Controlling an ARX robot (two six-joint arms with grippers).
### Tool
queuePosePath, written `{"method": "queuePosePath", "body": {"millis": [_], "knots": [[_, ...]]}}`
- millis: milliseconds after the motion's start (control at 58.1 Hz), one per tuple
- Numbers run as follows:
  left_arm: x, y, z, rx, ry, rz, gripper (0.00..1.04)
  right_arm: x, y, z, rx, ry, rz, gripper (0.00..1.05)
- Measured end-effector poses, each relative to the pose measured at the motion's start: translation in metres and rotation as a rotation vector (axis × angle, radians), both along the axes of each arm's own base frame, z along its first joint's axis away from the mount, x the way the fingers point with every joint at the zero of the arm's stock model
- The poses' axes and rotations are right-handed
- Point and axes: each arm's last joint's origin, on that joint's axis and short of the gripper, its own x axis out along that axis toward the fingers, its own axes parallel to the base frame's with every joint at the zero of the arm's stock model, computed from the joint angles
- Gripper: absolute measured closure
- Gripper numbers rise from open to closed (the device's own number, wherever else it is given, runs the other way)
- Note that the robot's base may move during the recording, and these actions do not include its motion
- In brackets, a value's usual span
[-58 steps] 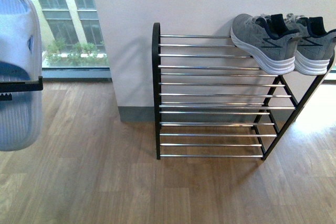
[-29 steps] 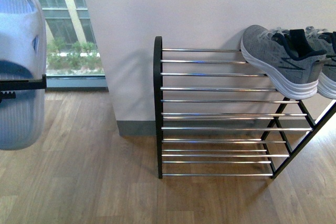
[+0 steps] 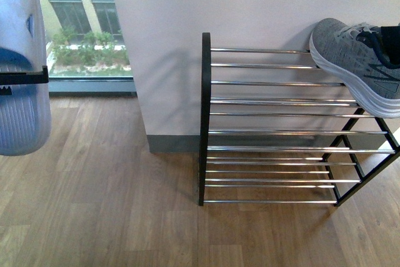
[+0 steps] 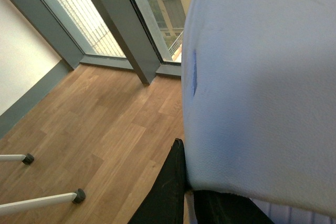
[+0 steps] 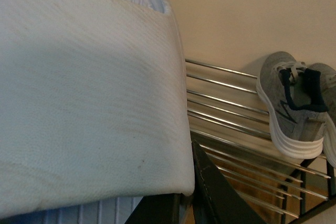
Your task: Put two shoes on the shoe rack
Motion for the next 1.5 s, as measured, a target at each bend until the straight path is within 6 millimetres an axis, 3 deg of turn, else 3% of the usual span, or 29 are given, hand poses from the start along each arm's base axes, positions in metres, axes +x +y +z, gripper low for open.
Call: {"method": "queuePosePath", "body": {"millis": [241, 310, 482, 740, 981, 1239, 1498], "knots": [[0.000, 0.000, 0.000, 0.000, 0.000, 0.000, 1.03, 0.096, 0.018, -0.004, -0.047, 0.029, -0.012, 1.03], [0.000, 0.000, 0.000, 0.000, 0.000, 0.000, 1.03, 0.129, 0.025, -0.019, -0.073, 0.069, -0.030, 1.03], [0.000, 0.000, 0.000, 0.000, 0.000, 0.000, 1.03, 0.183, 0.038, -0.067, -0.165, 0.169, -0.058, 1.03], [0.000, 0.000, 0.000, 0.000, 0.000, 0.000, 1.03, 0.225, 0.046, -0.106, -0.234, 0.244, -0.086, 1.03], [0.000, 0.000, 0.000, 0.000, 0.000, 0.000, 1.03, 0.266, 0.052, -0.116, -0.344, 0.221, -0.128, 1.03], [0.000, 0.000, 0.000, 0.000, 0.000, 0.000, 1.03, 0.297, 0.035, -0.129, -0.494, 0.232, -0.193, 1.03], [0.000, 0.000, 0.000, 0.000, 0.000, 0.000, 1.03, 0.315, 0.009, -0.129, -0.554, 0.263, -0.297, 1.03]]}}
